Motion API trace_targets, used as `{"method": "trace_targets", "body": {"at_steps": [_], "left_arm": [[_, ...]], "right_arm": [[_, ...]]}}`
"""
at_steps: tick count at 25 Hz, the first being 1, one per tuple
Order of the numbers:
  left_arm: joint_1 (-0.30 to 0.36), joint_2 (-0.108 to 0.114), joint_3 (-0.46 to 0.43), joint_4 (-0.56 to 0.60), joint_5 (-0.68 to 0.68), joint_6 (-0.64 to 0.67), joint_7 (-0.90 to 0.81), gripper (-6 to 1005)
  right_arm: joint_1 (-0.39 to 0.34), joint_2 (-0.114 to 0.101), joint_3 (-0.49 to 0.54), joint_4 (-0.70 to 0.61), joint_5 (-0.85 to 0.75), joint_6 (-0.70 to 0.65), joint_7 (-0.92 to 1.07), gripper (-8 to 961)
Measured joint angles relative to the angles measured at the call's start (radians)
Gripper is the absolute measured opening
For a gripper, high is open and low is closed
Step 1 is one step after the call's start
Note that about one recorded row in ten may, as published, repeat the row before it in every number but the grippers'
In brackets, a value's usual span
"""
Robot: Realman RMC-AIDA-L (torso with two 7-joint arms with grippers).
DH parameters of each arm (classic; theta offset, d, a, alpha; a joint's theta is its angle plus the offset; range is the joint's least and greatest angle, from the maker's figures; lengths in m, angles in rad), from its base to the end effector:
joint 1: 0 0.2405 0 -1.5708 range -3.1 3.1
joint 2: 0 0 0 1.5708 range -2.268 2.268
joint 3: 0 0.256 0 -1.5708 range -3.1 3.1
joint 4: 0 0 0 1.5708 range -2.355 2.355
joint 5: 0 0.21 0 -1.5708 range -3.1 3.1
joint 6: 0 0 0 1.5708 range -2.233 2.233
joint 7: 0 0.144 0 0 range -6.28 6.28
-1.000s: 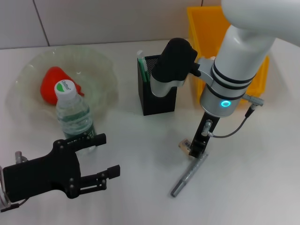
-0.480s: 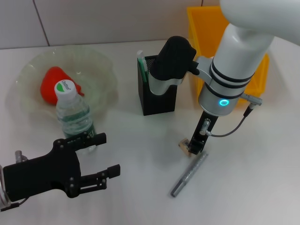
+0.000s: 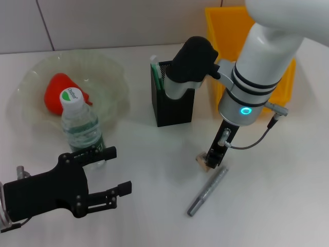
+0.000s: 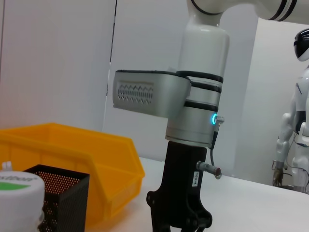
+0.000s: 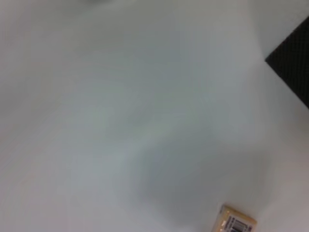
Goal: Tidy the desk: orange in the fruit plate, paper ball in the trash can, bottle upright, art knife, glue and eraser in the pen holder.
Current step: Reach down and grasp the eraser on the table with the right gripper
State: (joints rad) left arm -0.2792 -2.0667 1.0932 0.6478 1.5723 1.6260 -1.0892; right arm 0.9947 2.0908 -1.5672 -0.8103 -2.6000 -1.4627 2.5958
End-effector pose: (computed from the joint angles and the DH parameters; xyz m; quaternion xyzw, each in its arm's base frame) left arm -0.2720 0.2592 -0.0211 -0.9333 -0.1250 -0.3185 0.1089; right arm 0.1503 0.3766 -0.0719 -0.9075 0.2672 -0.3089 0.0979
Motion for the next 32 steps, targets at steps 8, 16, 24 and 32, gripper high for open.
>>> {"method": "trace_targets", "body": {"at_steps": [8,16,24,32], "left_arm": [[0.000,0.001,0.002,0.000,0.000,0.000,0.000,813],[-0.001,0.001,0.003,0.004,0.006,0.000,0.006,813],[-0.002,0.000,0.003,0.002,0.008,0.000,0.012,813],[-0.002,0.001,0.004,0.005,0.008,0.000,0.012,813]], "right_arm": [[-0.009,-0.003,0.033,-0.029,0.032,-0.063,0.106,203],[-0.020,-0.005,0.048,-0.038,0.030,-0.034,0.162,351],[-0.020,-0.008,0.050,-0.036,0.027,-0.004,0.174,366],[-0.017,-0.008,0.050,-0.041,0.003,0.005,0.216,432]]}}
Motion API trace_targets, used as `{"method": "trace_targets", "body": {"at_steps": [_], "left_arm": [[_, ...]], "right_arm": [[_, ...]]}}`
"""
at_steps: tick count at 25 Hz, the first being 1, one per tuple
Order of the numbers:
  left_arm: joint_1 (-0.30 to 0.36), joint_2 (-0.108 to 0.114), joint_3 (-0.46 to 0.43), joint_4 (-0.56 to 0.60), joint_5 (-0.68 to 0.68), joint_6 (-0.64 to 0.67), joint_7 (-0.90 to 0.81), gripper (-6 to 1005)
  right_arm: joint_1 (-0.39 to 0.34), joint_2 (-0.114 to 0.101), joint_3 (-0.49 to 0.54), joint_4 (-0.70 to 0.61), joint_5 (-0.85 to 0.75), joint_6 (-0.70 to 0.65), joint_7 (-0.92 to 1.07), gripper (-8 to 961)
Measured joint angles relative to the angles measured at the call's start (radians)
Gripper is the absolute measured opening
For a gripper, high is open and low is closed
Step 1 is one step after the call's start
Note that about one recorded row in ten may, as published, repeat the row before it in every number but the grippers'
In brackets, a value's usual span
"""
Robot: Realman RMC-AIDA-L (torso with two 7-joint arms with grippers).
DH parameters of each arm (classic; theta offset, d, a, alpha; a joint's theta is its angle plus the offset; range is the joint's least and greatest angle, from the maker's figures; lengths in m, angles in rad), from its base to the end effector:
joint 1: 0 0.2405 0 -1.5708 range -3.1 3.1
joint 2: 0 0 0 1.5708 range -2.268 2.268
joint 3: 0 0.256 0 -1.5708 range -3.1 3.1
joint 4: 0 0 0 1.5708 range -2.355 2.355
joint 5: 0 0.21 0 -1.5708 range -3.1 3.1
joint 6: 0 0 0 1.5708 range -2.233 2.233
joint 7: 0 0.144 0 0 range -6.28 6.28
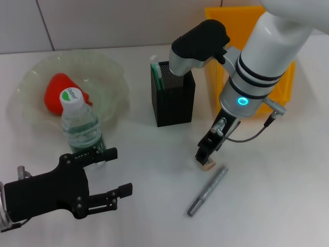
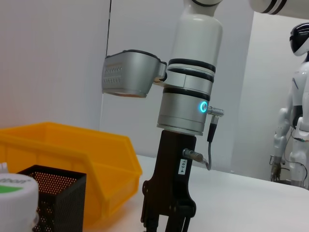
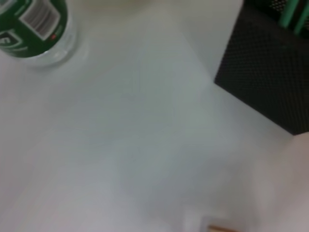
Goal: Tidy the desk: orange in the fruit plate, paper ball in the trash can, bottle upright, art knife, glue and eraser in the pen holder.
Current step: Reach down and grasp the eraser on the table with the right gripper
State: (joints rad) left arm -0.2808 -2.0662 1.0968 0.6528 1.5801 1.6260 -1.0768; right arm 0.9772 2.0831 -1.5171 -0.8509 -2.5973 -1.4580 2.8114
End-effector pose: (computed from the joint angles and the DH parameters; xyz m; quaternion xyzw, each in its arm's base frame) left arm -0.2715 0.2593 -0.0216 -0.9362 -0.1157 -0.3139 0.1076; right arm 0.1461 0.3832 -0.0635 -0.8769 0.3755 -0.2656 0.1399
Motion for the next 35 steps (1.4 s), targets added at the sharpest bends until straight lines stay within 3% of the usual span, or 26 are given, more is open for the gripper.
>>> {"method": "trace_targets", "body": {"at_steps": [4,35], "left_arm": [[0.000,0.000,0.000,0.002,0.000,0.000,0.000,813],[-0.008,0.002,0.002,0.003,0.000,0.002,0.000,813]], "right_arm": [[0.002,0.000,0.000,0.000,-0.003,0.000,0.016,492],[0.018,0.008,-0.022,0.061,0.005,0.043,0.033,482]]}}
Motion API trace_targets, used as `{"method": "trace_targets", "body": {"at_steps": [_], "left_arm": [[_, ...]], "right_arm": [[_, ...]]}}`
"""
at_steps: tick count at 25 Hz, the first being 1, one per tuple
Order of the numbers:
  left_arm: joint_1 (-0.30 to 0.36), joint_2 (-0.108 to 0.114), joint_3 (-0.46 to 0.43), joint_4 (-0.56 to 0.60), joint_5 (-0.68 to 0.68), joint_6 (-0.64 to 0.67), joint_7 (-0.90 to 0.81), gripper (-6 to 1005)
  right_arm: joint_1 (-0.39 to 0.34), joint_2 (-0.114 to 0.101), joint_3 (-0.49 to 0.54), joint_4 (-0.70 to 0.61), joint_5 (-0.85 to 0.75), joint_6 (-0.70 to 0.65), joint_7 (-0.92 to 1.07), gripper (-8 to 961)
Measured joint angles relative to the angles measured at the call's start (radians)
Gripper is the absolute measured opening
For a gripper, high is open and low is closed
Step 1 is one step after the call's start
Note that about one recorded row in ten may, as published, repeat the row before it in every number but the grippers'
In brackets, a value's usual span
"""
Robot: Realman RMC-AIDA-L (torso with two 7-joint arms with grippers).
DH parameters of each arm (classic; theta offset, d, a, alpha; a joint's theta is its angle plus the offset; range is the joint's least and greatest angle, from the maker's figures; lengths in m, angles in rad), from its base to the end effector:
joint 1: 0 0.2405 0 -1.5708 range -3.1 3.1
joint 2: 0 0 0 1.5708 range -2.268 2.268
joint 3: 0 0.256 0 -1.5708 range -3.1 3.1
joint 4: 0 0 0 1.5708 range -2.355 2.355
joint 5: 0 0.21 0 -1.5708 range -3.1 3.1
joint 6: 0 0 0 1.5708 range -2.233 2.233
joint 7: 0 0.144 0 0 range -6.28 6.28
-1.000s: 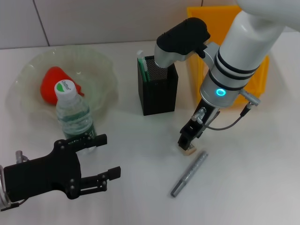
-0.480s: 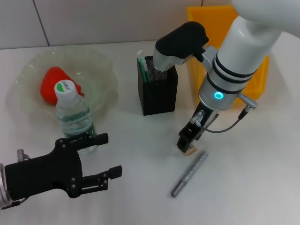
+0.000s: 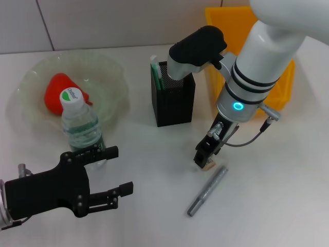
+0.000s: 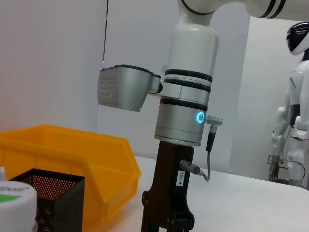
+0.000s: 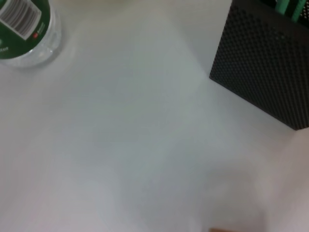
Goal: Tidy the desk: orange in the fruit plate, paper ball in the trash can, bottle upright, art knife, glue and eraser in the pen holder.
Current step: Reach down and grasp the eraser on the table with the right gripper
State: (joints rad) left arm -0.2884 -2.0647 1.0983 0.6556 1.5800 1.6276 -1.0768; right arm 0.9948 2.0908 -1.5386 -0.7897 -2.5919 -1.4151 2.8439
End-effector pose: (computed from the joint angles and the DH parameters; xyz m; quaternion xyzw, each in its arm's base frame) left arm -0.2694 0.2615 -0.0209 -0.9372 -0.1103 -0.3137 0.1058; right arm 0.1509 0.3828 -0.0730 -0.8687 0.3895 -0.2702 0.1439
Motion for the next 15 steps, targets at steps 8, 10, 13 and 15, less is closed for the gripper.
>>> {"method": "trace_targets", "body": {"at_steps": [8,10,13,15], "left_arm": [[0.000,0.000,0.000,0.001,0.000,0.000,0.000,813],[0.000,0.000,0.000,0.001,0.000,0.000,0.000,813],[0.000,0.000,0.000,0.001,0.000,0.000,0.000,813],[0.000,0.000,0.000,0.001,0.000,0.000,0.000,813]], "right_arm": [[0.003,0.000,-0.003,0.019,0.002,0.010,-0.004,478],[0.004,0.000,-0.003,0.021,0.003,0.012,-0.005,477],[0.004,0.000,-0.003,0.022,0.003,0.012,-0.005,412],[0.006,0.000,-0.003,0.023,0.003,0.012,-0.006,369]]}}
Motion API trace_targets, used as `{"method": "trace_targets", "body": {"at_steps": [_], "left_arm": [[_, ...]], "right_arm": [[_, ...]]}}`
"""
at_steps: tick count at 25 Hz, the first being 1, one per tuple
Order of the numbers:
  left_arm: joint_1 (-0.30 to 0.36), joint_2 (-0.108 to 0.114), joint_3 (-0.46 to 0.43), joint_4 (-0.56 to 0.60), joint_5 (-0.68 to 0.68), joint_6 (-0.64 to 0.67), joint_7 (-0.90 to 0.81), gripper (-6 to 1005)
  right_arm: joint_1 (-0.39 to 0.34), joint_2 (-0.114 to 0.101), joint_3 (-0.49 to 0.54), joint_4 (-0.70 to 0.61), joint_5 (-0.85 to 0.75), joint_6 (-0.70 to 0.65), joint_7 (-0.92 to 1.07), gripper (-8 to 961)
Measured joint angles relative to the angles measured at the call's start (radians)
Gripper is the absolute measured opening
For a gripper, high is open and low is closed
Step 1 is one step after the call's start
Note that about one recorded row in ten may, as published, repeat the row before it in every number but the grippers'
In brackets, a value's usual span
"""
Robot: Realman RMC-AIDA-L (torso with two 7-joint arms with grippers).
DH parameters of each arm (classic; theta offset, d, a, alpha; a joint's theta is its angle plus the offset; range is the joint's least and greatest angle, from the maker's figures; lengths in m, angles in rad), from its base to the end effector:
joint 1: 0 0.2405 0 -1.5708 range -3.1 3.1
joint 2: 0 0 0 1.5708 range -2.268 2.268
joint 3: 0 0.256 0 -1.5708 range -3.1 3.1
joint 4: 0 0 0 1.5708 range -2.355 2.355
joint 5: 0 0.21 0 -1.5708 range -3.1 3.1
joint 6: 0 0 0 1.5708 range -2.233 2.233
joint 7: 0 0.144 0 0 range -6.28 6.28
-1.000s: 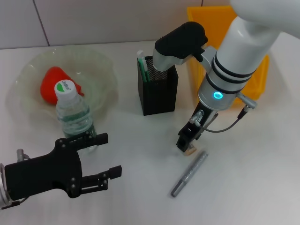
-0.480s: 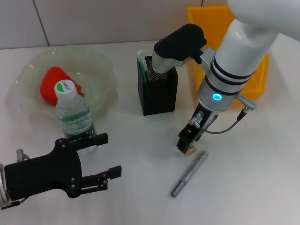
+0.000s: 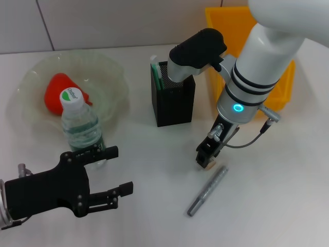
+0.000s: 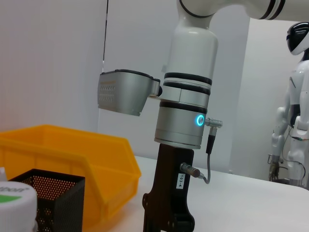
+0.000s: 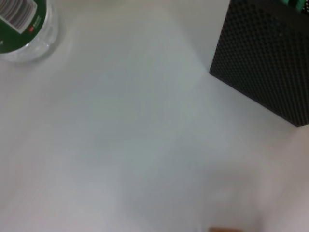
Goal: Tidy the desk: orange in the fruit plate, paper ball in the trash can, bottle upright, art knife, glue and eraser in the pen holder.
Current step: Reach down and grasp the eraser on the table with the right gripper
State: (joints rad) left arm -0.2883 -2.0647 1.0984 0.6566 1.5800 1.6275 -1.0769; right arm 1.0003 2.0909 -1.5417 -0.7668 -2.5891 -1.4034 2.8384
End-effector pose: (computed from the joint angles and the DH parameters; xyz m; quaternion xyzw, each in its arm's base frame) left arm -0.2693 0.2616 -0.0208 -0.9372 -0.1099 -0.3135 0.1060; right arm 0.1537 0.3829 -0.0749 -0.8678 0.3900 -0.2729 0.1428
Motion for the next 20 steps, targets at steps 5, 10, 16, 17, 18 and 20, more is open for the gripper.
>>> {"method": "trace_targets", "body": {"at_steps": [5,10,16,17,18,20], "left_arm": [[0.000,0.000,0.000,0.000,0.000,0.000,0.000,813],[0.000,0.000,0.000,0.000,0.000,0.000,0.000,813],[0.000,0.000,0.000,0.000,0.000,0.000,0.000,813],[0.000,0.000,0.000,0.000,0.000,0.001,0.000,813],[0.000,0.000,0.000,0.000,0.000,0.001,0.000,813],[0.000,0.000,0.000,0.000,0.000,0.001,0.000,813]], "right_arm": [[0.000,0.000,-0.001,0.002,0.000,0.000,-0.001,374],[0.000,0.000,-0.001,0.004,0.000,-0.002,-0.005,337],[-0.006,-0.004,0.008,-0.007,0.023,-0.010,-0.014,251],[-0.007,-0.006,0.009,-0.010,0.030,-0.011,-0.016,234],[-0.009,-0.008,0.011,-0.015,0.038,-0.011,-0.016,217],[-0.010,-0.009,0.012,-0.021,0.038,-0.013,-0.016,210]]}}
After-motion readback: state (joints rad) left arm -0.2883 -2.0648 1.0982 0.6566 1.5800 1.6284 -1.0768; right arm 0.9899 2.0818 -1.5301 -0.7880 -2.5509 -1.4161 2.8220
